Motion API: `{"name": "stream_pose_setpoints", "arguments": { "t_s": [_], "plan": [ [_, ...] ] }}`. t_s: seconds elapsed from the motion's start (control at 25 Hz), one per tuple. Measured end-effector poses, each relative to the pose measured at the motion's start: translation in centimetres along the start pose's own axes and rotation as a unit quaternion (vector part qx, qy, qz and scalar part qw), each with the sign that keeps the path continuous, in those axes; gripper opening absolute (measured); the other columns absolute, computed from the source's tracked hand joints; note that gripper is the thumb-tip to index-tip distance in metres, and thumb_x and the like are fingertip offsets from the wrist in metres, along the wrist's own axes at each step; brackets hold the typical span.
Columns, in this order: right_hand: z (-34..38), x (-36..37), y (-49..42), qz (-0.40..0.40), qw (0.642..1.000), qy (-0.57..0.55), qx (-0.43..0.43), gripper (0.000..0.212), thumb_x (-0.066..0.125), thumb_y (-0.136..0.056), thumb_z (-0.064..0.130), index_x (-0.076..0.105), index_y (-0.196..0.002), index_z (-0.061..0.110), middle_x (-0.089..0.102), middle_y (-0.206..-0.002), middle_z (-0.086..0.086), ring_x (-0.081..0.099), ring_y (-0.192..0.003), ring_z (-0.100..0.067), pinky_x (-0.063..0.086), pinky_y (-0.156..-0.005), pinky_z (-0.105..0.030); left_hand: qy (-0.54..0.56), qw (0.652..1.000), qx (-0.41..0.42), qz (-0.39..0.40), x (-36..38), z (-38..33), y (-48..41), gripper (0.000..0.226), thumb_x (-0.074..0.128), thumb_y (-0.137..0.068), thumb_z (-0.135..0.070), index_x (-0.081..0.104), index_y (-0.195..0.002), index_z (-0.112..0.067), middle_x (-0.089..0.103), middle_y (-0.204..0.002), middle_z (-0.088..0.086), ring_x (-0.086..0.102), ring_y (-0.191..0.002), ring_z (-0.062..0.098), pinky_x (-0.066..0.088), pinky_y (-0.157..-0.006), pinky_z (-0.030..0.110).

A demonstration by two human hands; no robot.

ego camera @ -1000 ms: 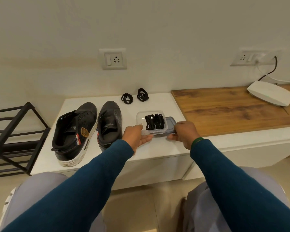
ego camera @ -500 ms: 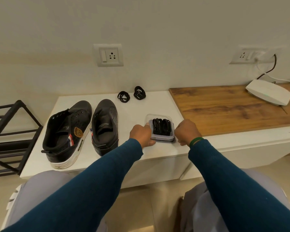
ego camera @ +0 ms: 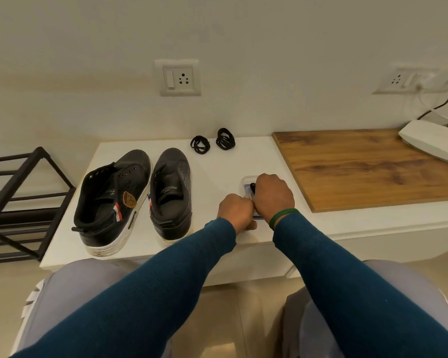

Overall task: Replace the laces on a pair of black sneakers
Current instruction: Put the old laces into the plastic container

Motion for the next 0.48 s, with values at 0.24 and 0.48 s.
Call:
{"name": "stream_pose_setpoints", "arguments": {
  "t_s": [0.24, 0.48],
  "plan": [
    [1.1, 1.0, -0.4, -0.004, 0.997, 0.057, -0.047, 0.018, 0.054, -0.098, 0.016, 0.064, -0.107, 0.004, 0.068, -0.109, -0.014, 0.067, -0.096, -0.028, 0.043, -0.067, -0.032, -0.048, 0.999, 0.016, 0.011, -0.2, -0.1, -0.5, 0.022, 0.061, -0.090, -0.010, 0.065, -0.108, 0.002, 0.069, -0.095, 0.010, 0.064, -0.073, 0.018, 0.056, -0.063, 0.026],
    [-1.7, -1.8, -2.2, 0.046, 0.973, -0.208, 0.087, 0.018, 0.077, -0.078, 0.015, 0.069, -0.089, 0.003, 0.070, -0.087, -0.012, 0.067, -0.074, -0.025, 0.057, -0.061, -0.033, -0.173, 0.983, 0.064, 0.009, -0.4, -1.0, -0.1, 0.023, 0.065, -0.090, -0.011, 0.062, -0.111, -0.002, 0.058, -0.098, 0.008, 0.061, -0.095, 0.023, 0.053, -0.088, 0.030]
  ]
}}
Point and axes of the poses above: each hand's wrist, its own y-axis away from the middle knuckle, its own x-axis out of the palm, z = x × y, the point moved 6 cm from there along -y, towards the middle knuckle
